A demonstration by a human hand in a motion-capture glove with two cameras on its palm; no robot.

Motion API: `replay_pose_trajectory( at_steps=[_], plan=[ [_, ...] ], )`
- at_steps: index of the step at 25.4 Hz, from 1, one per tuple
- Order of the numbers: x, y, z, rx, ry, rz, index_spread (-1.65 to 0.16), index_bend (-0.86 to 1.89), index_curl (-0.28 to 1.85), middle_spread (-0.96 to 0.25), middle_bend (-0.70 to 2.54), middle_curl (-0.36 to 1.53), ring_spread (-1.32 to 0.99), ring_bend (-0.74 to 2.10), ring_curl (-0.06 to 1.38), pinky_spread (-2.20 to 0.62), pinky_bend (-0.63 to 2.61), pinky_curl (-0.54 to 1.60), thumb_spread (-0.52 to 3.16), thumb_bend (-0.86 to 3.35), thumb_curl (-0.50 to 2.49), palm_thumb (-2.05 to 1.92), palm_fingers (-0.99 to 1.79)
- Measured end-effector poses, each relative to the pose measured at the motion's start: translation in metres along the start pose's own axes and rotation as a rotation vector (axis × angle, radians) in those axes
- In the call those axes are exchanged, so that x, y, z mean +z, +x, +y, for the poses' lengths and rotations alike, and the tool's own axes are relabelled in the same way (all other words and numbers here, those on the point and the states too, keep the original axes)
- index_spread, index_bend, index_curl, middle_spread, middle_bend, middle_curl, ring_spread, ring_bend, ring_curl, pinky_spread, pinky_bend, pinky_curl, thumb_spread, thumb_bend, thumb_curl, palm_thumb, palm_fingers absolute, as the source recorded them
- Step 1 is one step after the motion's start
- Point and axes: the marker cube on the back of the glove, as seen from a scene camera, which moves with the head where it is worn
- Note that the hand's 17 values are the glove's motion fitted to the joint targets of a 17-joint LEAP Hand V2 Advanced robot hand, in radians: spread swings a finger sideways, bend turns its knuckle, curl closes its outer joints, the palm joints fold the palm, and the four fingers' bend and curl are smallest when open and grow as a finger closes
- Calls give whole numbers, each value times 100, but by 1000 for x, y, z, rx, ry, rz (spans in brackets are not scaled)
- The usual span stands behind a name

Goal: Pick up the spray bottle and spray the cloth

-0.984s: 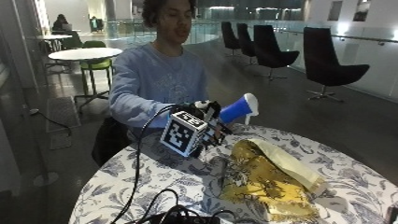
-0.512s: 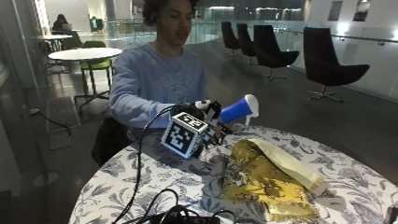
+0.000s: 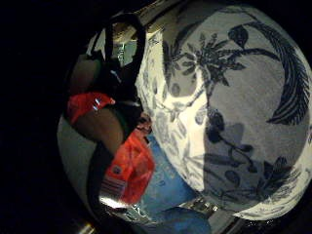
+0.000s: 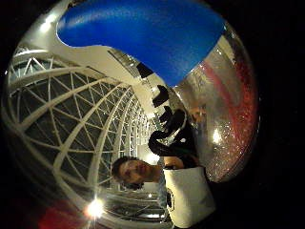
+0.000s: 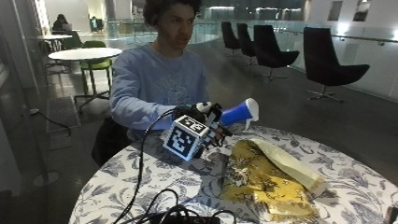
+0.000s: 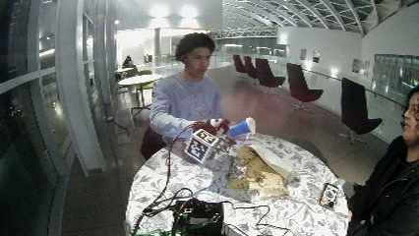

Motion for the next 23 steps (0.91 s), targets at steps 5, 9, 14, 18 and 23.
replay_pose_trajectory(
  at_steps=[5,9,14,18,23],
  plan=[
    [10,-6,-1,-70,29,8,-21,3,8,0,42,44,8,72,41,26,55,38,94,-2,61,78,82],
    [27,-26,-5,-244,99,50,-21,4,8,0,42,45,7,72,41,26,55,37,94,-2,61,78,80],
    [77,-52,-24,-509,141,109,-21,13,12,0,39,44,7,67,40,25,48,36,95,-2,61,77,81],
    [124,-65,-49,-667,93,180,-22,13,15,-1,37,43,6,64,39,25,44,35,95,-2,62,77,82],
    [174,-73,-89,-806,44,278,-24,13,18,-2,35,43,5,62,39,24,39,34,96,-2,62,79,79]
  ],
)
